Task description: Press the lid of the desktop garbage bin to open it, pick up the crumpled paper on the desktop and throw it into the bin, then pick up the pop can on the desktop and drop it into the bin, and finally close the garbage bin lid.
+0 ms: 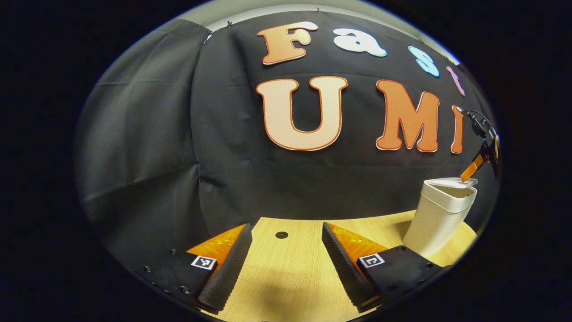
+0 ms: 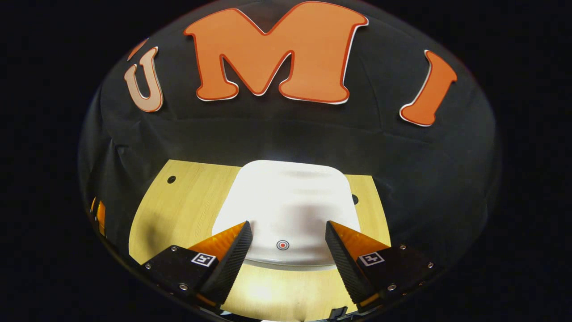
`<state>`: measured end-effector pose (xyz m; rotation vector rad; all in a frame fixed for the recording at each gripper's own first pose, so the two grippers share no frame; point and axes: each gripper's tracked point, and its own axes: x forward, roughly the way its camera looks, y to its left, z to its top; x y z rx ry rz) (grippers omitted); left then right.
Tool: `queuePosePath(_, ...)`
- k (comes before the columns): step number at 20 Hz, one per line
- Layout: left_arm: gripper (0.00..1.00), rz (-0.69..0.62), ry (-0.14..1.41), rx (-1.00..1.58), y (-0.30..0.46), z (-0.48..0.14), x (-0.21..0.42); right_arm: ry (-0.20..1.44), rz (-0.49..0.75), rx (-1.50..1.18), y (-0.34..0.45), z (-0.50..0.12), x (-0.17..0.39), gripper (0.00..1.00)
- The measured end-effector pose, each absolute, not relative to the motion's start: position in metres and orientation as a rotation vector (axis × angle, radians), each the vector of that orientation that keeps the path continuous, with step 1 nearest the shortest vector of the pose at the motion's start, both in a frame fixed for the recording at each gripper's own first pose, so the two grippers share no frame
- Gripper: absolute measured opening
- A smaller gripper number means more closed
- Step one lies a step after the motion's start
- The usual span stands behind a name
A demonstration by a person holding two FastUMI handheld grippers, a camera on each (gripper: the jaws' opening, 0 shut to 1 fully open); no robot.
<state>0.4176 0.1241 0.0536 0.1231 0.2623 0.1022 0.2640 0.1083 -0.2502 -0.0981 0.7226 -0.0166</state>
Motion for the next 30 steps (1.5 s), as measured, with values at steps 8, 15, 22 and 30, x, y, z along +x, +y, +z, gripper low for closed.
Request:
queuePosePath(8,1.0,0.112,0.257,0.123,0.124,0.056,0.411,0.723,-0.017,-0.093,0.108,-0.273,0.256,1.0)
queuePosePath(15,1.0,0.105,0.264,0.095,0.113,0.049,0.411,0.653,0.045,-0.069,0.109,-0.277,0.255,1.0)
queuePosePath(22,1.0,0.091,0.249,0.124,0.104,0.062,0.413,0.655,0.053,-0.073,0.109,-0.273,0.257,1.0)
queuePosePath(30,1.0,0.09,0.222,0.133,0.104,0.079,0.414,0.596,-0.029,-0.045,0.097,-0.266,0.251,0.99)
